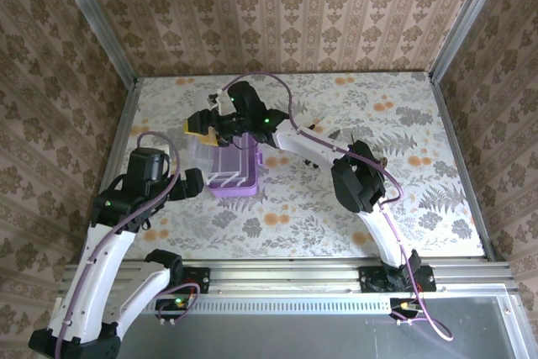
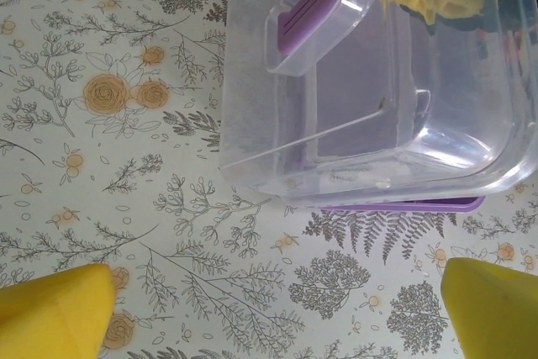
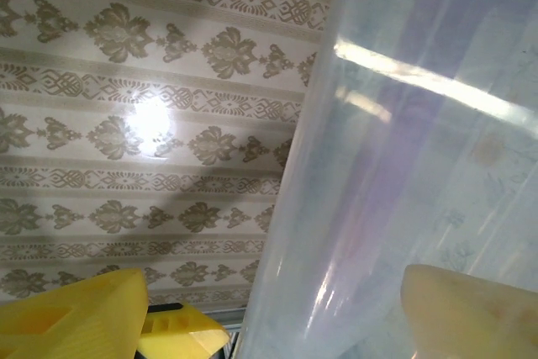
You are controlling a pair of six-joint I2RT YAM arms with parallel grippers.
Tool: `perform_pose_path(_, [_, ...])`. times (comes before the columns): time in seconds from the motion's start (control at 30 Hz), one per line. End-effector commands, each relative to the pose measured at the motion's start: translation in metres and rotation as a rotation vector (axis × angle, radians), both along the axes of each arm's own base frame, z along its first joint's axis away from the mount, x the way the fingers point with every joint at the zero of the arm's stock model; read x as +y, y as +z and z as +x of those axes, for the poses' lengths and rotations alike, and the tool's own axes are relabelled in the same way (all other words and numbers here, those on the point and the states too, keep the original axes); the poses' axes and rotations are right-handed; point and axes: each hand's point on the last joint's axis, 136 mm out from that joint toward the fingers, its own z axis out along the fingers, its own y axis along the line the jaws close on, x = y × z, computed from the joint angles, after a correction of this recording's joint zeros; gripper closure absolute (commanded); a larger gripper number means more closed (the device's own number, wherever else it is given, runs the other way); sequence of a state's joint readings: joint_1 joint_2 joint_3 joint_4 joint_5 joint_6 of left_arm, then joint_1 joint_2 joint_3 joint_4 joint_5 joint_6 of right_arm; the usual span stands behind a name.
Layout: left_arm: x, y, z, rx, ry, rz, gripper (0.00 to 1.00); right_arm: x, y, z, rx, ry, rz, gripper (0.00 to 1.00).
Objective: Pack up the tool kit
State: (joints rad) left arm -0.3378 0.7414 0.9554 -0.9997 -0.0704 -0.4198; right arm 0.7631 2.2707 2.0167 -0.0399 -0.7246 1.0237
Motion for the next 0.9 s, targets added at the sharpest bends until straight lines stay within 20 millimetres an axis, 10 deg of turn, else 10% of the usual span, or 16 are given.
perform_pose_path(0.0, [-0.003, -0.009, 0.006, 0.008, 0.010, 0.013, 0.00, 0.002, 0.026, 0.000, -0.054, -0.006, 0.017, 0.19])
perform_pose_path(0.67, [-0.031, -0.004, 0.063, -0.175, 0.017, 0.351, 0.00, 0.001, 0.034, 0.005, -0.044, -0.011, 0.017, 0.20])
perform_pose_path(0.87, [-0.036, -0.014, 0.068, -0.193, -0.020, 0.294, 0.21, -0.004, 0.039, 0.007, -0.046, -0.012, 0.032, 0.20])
